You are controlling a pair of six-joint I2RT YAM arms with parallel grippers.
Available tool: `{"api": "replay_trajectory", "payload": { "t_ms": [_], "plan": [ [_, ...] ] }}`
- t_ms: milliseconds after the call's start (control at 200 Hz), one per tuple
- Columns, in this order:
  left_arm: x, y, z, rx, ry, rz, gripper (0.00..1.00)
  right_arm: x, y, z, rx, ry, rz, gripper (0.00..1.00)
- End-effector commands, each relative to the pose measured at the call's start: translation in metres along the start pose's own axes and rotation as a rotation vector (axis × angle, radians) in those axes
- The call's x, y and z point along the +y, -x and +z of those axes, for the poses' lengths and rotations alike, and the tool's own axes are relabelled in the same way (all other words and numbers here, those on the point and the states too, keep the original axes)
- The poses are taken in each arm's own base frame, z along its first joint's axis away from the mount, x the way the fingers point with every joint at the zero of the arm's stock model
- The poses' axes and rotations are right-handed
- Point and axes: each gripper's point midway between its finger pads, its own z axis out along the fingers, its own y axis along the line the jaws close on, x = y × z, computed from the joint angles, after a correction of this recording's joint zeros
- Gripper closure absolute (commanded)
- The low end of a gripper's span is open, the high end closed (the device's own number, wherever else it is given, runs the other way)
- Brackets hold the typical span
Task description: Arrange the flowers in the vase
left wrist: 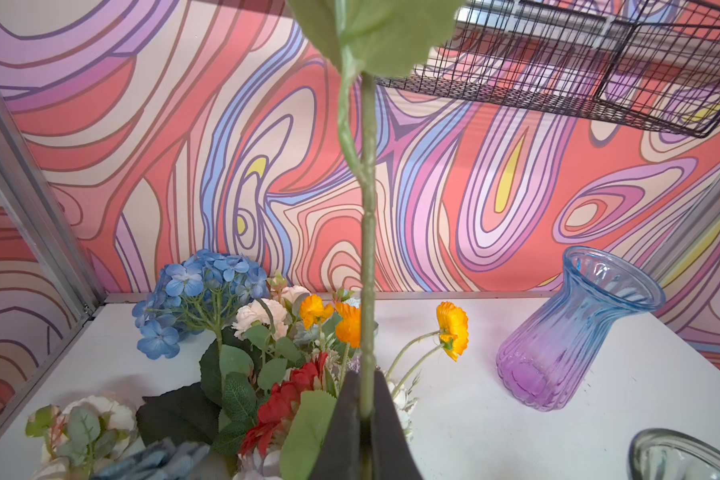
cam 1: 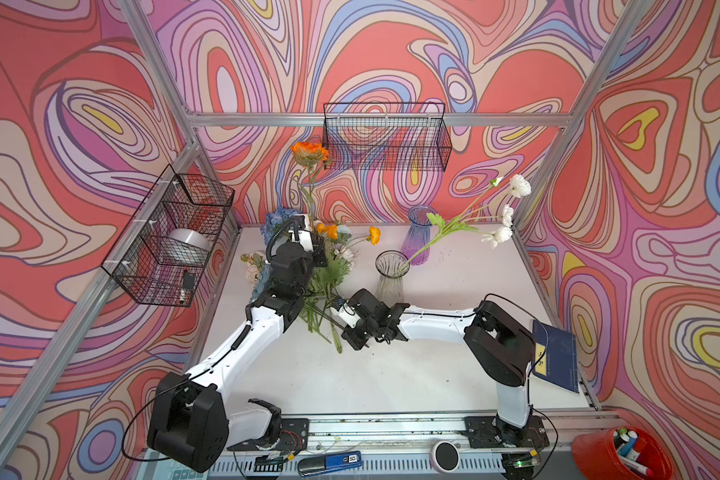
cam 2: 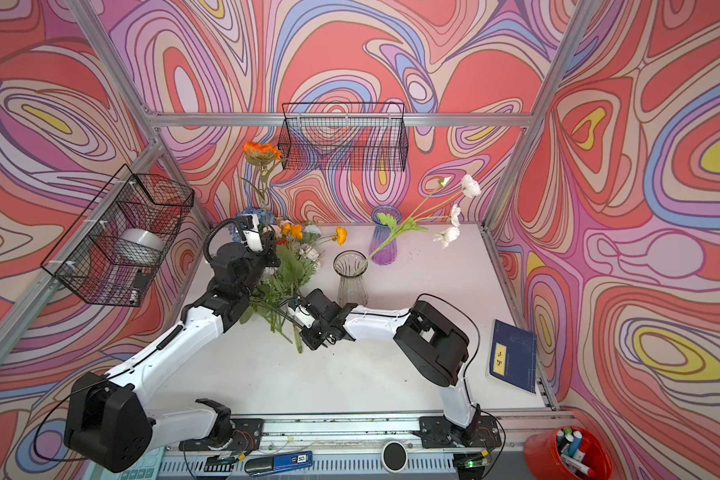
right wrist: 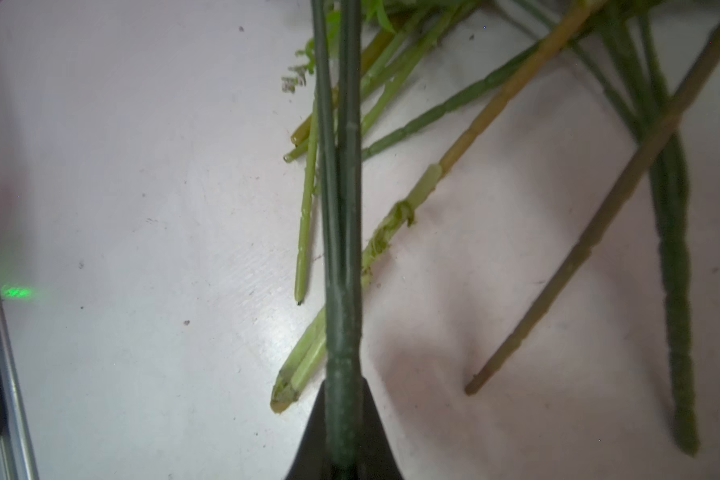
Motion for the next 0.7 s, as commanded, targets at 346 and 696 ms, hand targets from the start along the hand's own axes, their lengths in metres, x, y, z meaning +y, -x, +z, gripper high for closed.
{"api": "replay_trajectory", "payload": {
  "t_ms": [346, 696],
  "plan": [
    [0.002, 0.006, -0.006, -0.064, -0.004, -0.012, 1.00, -0.012, 0.010, -0.002, -0.051, -0.071, 0.061, 0.99],
    [-0.006, 0.047, -0.052, -0.156, -0.089, -0.101, 1.00, 0.006, 0.068, -0.081, -0.226, -0.071, 0.055, 0.34]
  ]
}}
